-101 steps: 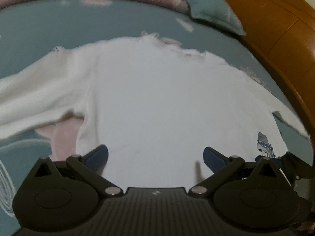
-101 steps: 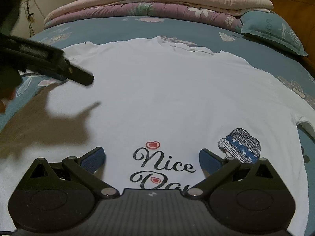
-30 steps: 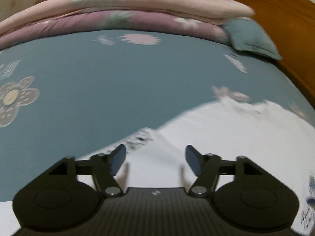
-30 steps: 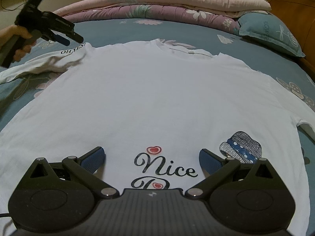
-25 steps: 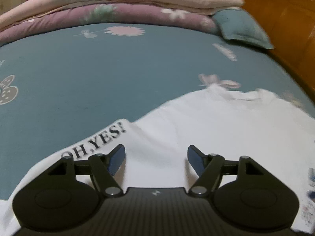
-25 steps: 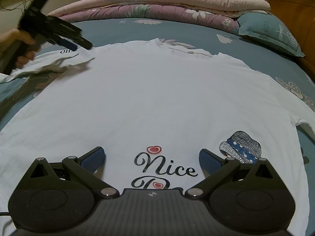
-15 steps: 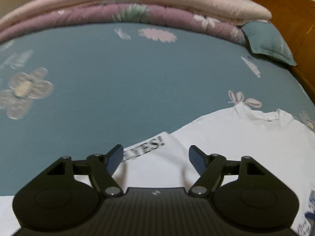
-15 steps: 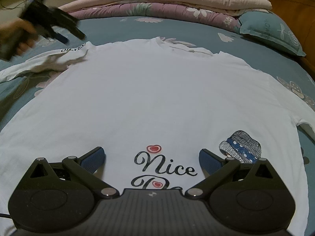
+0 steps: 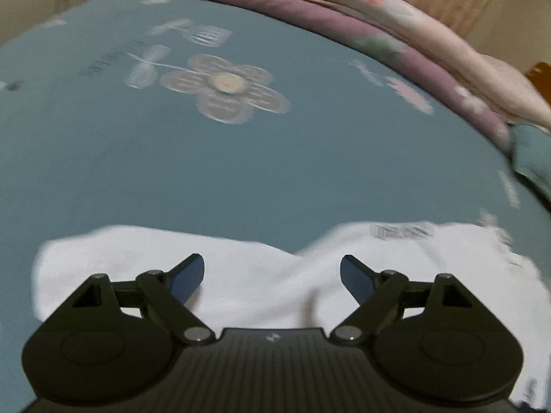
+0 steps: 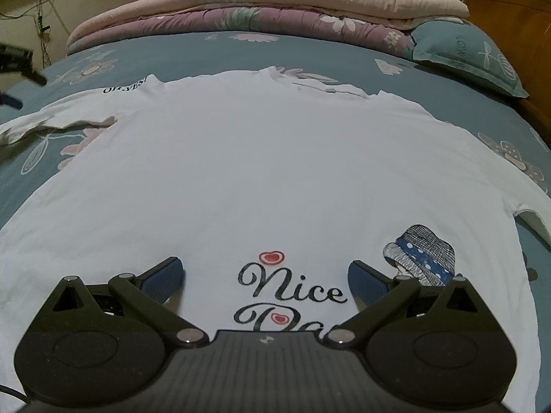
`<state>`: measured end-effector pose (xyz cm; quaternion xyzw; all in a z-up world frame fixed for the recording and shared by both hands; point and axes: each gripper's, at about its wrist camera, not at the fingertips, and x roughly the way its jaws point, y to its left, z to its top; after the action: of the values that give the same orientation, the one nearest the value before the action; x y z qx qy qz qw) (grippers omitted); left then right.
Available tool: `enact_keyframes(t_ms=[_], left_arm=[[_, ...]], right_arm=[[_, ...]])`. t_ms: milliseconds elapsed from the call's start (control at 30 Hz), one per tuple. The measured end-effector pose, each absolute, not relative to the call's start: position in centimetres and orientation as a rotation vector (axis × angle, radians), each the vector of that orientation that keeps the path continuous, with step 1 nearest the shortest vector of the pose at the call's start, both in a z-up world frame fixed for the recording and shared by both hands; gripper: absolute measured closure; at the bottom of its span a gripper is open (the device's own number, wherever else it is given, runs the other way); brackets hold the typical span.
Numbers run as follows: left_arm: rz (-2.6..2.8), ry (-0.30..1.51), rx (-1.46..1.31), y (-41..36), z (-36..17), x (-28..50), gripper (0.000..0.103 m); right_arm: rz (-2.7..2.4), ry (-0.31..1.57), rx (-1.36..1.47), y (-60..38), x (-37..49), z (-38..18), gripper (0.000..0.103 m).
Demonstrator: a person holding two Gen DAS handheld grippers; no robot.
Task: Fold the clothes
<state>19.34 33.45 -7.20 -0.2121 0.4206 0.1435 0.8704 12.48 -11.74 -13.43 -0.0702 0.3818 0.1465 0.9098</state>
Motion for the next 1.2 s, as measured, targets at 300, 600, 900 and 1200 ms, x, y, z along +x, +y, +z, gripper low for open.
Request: enact_keyframes(t_ms=[300, 600, 900, 1200], left_arm=[[0.474, 0.87, -0.427, 40.1, -8.5, 17.3, 0.044], [0.562, 0.897, -0.482, 45.0, -10.4, 13.8, 0.043], [0.454, 0.898, -0.443, 43.5, -11.2, 14.4, 0.044], [0.47, 0.85, -0.313, 42.6, -11.4, 13.5, 0.065]], right_arm=[[0.306, 0.78, -0.139, -11.6, 12.7, -13.4, 0.0], [0.3, 0.786, -0.138, -11.3, 13.0, -13.4, 0.0], [0.293, 0.781, -0.138, -11.2, 12.9, -13.4, 0.0], [0.288, 0.787, -0.142, -11.0, 12.8, -13.3, 0.0]])
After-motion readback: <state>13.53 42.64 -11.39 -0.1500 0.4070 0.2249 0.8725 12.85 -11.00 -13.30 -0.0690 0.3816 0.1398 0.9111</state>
